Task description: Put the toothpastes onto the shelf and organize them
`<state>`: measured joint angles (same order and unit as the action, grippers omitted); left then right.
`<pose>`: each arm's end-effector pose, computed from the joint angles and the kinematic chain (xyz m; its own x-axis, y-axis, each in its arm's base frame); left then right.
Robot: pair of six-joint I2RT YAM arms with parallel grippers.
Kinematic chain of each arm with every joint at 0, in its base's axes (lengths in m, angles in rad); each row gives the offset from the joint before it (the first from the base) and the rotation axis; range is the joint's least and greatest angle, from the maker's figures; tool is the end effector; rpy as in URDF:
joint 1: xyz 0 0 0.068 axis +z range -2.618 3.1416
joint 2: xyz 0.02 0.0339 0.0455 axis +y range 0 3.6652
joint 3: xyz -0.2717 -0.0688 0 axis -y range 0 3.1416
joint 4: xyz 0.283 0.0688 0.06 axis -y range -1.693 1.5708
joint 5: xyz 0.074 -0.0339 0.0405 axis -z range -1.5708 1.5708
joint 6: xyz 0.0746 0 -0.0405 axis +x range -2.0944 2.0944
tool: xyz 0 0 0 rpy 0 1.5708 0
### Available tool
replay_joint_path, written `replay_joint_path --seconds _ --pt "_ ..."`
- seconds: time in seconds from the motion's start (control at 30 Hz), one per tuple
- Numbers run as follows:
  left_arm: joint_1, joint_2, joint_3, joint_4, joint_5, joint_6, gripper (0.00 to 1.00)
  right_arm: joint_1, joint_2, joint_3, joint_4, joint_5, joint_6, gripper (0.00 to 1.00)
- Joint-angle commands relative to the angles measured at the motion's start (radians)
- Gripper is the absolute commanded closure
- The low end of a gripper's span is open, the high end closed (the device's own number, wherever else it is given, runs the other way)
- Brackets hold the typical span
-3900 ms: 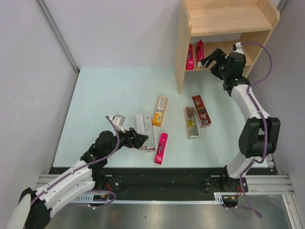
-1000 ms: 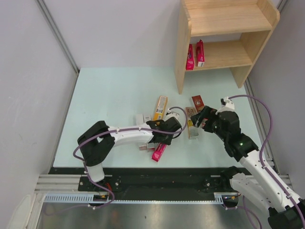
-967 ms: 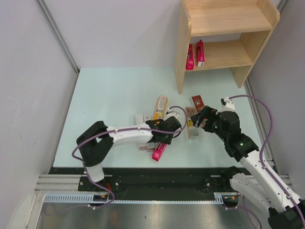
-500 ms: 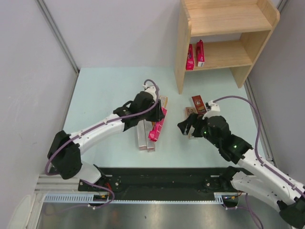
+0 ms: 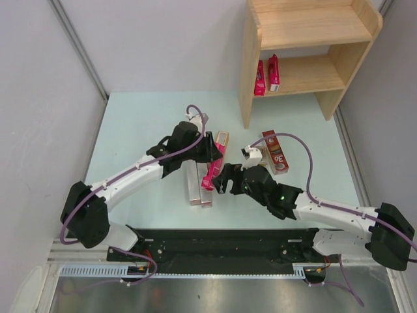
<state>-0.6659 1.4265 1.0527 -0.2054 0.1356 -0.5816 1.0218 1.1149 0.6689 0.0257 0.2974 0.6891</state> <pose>0.3005 -0.2489 0.2539 -0.7448 -0.1071 -0.6587 0.3493 0.7784 -0.5216 0.1826 0.2567 0.2302 -0.5942 0.1937 -0.7807 -0.3864 0.7825 0.4882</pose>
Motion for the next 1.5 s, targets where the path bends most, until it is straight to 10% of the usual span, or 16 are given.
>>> replay_joint_path --seconds 0.0,0.87,1.2,1.47 --pt "0.012 -0.058 -0.011 0.073 0.038 -0.038 0.65 0.006 0.048 0.035 0.171 0.029 0.055 0.05" --pt "0.069 -0.093 -0.120 0.287 0.127 -0.182 0.66 0.027 0.175 0.035 0.261 0.025 0.139 0.30" --pt "0.069 -0.094 -0.145 0.319 0.127 -0.201 0.65 0.038 0.149 0.035 0.220 0.088 0.153 0.61" --pt "0.069 -0.143 -0.184 0.340 0.085 -0.179 0.33 0.052 0.097 0.035 0.161 0.143 0.147 0.72"
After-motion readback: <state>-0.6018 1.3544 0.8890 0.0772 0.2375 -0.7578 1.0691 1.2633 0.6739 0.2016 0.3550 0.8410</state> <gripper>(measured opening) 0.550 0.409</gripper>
